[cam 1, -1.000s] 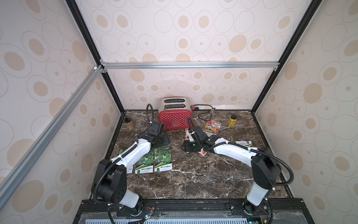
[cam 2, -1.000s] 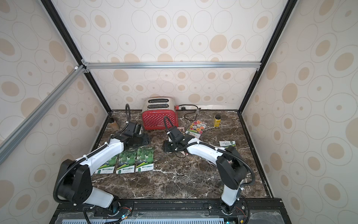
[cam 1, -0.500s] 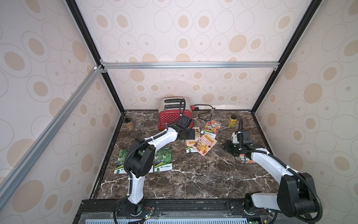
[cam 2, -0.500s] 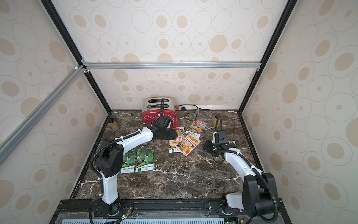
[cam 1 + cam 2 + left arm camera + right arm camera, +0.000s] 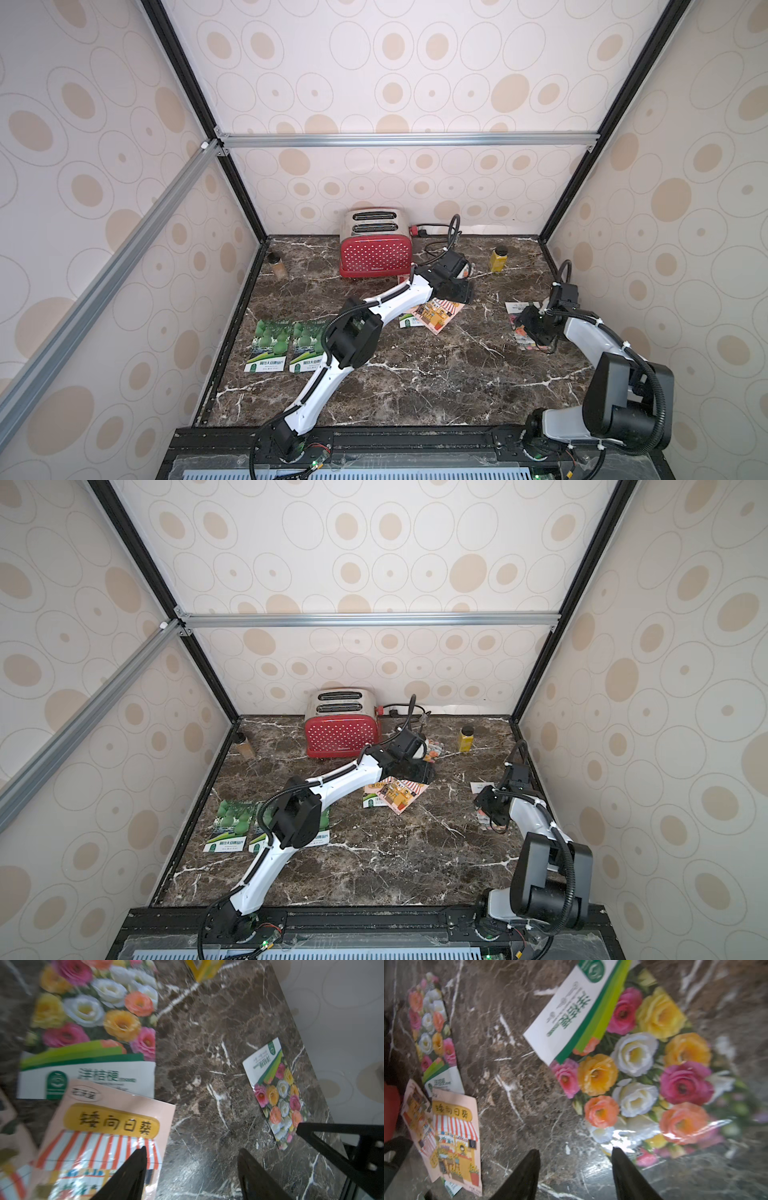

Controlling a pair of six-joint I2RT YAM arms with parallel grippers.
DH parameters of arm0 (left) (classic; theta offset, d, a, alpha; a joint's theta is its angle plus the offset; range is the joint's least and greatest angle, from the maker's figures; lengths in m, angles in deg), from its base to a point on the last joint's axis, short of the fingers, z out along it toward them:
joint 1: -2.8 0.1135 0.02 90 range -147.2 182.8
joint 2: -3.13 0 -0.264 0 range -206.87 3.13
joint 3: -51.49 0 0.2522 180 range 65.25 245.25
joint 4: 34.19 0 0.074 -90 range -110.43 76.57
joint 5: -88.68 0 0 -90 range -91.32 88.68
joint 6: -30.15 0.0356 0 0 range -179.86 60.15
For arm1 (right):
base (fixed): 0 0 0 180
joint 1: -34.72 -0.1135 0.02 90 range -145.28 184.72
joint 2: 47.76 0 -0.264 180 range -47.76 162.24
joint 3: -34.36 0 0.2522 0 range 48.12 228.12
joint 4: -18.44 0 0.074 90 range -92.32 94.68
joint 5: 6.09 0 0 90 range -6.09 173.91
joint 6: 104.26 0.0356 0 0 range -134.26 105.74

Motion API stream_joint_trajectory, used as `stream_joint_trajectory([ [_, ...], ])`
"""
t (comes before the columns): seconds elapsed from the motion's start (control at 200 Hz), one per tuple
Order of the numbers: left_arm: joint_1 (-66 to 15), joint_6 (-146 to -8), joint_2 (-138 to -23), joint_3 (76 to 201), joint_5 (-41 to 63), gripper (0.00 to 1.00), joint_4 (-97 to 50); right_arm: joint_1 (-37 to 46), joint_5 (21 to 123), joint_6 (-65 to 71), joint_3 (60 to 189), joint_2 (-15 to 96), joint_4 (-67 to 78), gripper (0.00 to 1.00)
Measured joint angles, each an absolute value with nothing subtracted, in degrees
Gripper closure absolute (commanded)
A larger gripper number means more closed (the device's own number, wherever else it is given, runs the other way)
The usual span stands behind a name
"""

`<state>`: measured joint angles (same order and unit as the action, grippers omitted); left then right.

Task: Arrange the seed packets in a row
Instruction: Move the seed packet to the center of the board.

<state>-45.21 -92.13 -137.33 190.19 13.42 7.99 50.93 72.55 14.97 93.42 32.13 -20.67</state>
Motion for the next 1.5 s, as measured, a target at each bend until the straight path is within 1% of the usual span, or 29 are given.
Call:
stream_joint_trajectory([
  [0.085, -46.41, -92.13, -140.22, 192.93, 15.01, 0.29, 9.06, 51.54, 74.93, 14.54, 93.42, 31.94, -22.04, 0.33],
  [0.24, -47.85, -92.13, -143.1, 196.34, 16.76, 0.29, 9.96, 52.55, 78.72, 13.66, 93.42, 30.95, -23.92, 0.27],
  [0.571, -48.59, -92.15, -145.33, 200.69, 18.56, 0.28, 10.53, 56.68, 82.82, 13.05, 93.05, 31.7, -24.51, 0.26],
  [0.856, -49.01, -92.15, -147.21, 200.95, 19.43, 0.28, 10.59, 56.92, 84.14, 13.33, 93.5, 39.44, -24.03, 0.23],
  [1.097, -49.01, -92.13, -147.38, 201.71, 19.85, 0.27, 10.5, 57.05, 80.77, 13.99, 95.76, 42.17, -19.99, 0.24],
  [1.282, -49.01, -92.15, -148.3, 202.72, 20.17, 0.27, 10.33, 56.39, 76.53, 13.92, 96.17, 43.02, -16.91, 0.28],
  [1.417, -49.01, -92.15, -149.05, 202.76, 20.22, 0.27, 10.31, 53.71, 74.58, 13.44, 97.66, 44.11, -17.37, 0.28],
  [1.502, -49.01, -92.15, -149.37, 202.76, 20.22, 0.27, 10.33, 51.02, 75.55, 12.72, 98.23, 44.11, -19.59, 0.27],
])
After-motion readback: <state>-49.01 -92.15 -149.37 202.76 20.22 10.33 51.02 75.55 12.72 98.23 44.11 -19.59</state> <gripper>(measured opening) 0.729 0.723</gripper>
